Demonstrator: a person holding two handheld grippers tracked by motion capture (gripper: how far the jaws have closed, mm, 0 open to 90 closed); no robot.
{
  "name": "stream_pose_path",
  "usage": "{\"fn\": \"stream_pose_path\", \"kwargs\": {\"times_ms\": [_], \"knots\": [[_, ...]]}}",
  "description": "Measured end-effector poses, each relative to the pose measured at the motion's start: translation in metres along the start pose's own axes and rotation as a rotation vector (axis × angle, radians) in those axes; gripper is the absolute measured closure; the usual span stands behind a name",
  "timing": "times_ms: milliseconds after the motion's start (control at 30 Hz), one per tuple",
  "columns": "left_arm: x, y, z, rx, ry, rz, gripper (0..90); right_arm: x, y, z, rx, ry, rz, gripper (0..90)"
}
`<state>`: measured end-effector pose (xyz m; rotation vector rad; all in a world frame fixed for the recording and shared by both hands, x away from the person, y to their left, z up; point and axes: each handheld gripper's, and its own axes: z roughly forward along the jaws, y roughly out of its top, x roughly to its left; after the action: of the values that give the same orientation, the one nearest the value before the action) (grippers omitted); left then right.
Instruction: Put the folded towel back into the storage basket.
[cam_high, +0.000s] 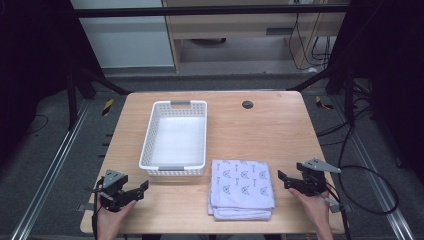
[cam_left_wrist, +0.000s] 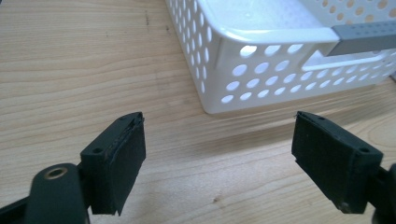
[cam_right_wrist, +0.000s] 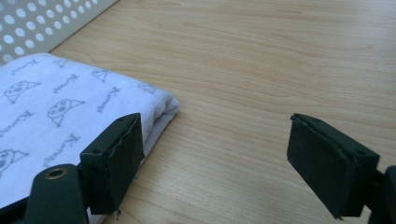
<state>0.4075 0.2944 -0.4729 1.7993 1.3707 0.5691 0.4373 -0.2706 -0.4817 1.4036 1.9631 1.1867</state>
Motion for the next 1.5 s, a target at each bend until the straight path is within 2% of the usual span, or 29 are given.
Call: {"fn": "stream_pose_path", "kwargs": {"times_ms": [567,800,1233,1500], "knots": [[-0.011,0.002,-0.013,-0.075,-0.037,-0.029,22.5,0.011,0.003,-0.004,-0.018,0.028,-0.025,21.6],[-0.02,0.004,-0.018,-0.098,-0.054,-0.008,23.0,0.01,0.006,-0.007,-0.03,0.029,-0.019,21.5],[-0.032,0.008,-0.02,-0.11,-0.074,0.009,23.7,0.015,0.016,-0.013,-0.059,0.066,-0.017,23.4],[-0.036,0.021,-0.021,-0.122,-0.09,0.02,23.5,0.018,0.026,-0.014,-0.074,0.078,-0.018,23.4]]}}
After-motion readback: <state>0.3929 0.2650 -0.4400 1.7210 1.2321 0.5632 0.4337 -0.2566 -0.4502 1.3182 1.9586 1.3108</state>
